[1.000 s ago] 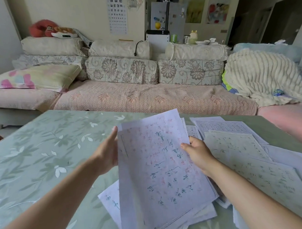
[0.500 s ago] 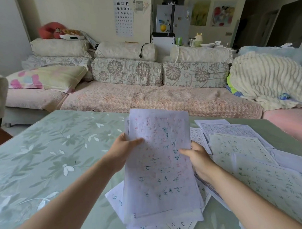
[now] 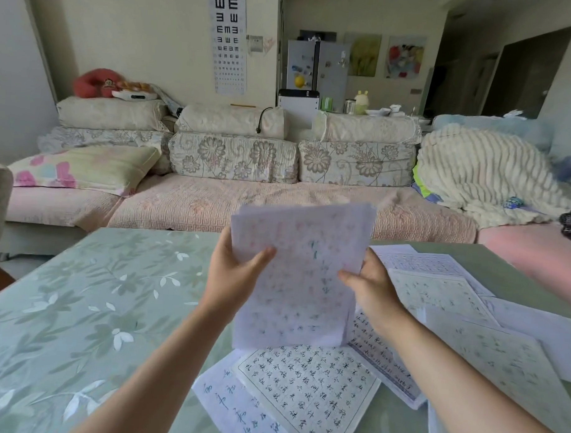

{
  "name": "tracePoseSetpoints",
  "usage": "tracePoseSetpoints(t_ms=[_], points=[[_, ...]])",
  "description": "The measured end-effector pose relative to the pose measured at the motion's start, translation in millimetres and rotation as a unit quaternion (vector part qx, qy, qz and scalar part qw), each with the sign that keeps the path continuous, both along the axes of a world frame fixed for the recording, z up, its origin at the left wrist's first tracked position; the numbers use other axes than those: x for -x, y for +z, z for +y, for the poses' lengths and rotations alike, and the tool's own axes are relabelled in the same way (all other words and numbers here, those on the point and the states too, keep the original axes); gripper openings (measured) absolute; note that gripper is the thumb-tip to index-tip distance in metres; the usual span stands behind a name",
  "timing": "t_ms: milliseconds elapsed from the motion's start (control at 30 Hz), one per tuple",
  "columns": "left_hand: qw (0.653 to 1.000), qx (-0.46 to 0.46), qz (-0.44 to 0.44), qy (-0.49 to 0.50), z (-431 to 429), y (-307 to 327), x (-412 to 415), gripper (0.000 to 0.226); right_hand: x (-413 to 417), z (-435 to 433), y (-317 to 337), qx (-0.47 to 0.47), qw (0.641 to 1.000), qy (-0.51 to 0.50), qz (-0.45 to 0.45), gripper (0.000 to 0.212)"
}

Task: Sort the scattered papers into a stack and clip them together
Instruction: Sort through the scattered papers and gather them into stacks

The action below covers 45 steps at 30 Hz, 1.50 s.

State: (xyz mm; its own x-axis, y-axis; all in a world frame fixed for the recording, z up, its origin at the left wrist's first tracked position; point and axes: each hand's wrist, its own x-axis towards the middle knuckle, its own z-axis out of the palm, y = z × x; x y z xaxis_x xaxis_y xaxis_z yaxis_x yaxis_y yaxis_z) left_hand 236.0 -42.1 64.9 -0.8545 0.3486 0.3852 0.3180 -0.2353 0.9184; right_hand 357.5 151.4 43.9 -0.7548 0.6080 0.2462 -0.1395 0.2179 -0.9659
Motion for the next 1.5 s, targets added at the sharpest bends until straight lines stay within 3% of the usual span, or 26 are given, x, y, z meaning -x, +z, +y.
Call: tracePoseSetpoints(t_ms=[100, 467, 667, 833, 933, 1033, 1133, 1267, 1433, 1500], points=[[0.999, 0.049, -0.001, 0.007, -4.0, -21.2, -0.2, 0.045, -3.7, -3.0, -11.3, -0.002, 0.999, 0.016, -0.043, 0.046], [0.983, 0.175, 0.010, 0.055, 4.4, -32.2, 1.4, 0.022, 4.8, -11.7, -22.3, -0.069, 0.992, -0.039, -0.101, 0.038], [0.958, 0.286, -0.035, -0.012, 20.6, -21.9, -1.7, 0.037, -16.2, 14.8, -11.2, -0.032, 0.980, -0.075, -0.184, 0.026], [0.933, 0.351, -0.027, -0.076, 68.4, -14.7, -43.3, 0.008, -62.4, 55.0, -16.0, 0.045, 0.961, -0.074, -0.262, 0.030], [0.921, 0.371, -0.062, -0.104, 109.4, -16.9, -71.3, 0.019, -97.6, 87.7, -19.9, 0.066, 0.947, -0.105, -0.295, 0.030], [0.903, 0.401, -0.082, -0.133, 152.9, -27.5, -94.8, 0.017, -136.8, 119.2, -27.1, 0.061, 0.931, -0.151, -0.326, 0.041], [0.886, 0.428, -0.078, -0.161, 195.2, -42.4, -115.7, 0.041, -172.1, 145.5, -37.3, 0.056, 0.914, -0.178, -0.361, 0.059], [0.866, 0.471, -0.021, -0.166, 238.6, -65.6, -152.4, 0.035, -211.8, 171.0, -51.7, 0.021, 0.895, -0.230, -0.383, 0.036], [0.815, 0.559, 0.065, -0.139, 265.3, -90.1, -181.3, 0.036, -236.7, 184.1, -70.5, -0.047, 0.842, -0.254, -0.474, 0.005], [0.799, 0.583, 0.088, -0.118, 267.4, -96.1, -186.7, 0.041, -240.0, 185.2, -73.1, -0.074, 0.810, -0.259, -0.520, 0.009]])
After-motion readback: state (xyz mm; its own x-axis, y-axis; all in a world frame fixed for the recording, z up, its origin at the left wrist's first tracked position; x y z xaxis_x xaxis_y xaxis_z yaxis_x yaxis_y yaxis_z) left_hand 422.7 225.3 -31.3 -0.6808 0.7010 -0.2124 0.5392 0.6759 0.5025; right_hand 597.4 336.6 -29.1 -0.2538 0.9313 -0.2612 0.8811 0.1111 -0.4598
